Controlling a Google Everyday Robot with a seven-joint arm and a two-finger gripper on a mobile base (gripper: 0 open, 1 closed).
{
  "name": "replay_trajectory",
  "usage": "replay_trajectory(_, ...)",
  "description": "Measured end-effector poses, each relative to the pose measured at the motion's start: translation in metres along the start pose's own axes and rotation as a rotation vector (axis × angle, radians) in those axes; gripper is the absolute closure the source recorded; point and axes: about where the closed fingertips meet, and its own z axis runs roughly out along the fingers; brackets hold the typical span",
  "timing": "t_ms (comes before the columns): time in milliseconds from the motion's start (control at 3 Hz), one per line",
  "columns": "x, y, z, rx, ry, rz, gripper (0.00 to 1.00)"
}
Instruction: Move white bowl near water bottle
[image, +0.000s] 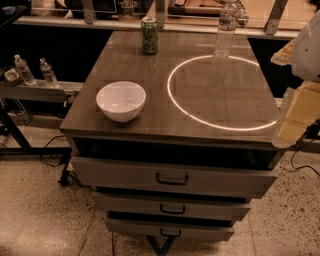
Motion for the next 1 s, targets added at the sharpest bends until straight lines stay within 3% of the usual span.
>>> replay_trajectory(333,0.000,0.000,0.000,0.000,0.000,0.000,0.00)
replay_trajectory(667,-0.019,-0.010,0.016,-0.017,-0.028,-0.063,0.00)
replay_trajectory(1000,-0.087,-0.021,0.065,-0.080,-0.125,-0.255,0.00)
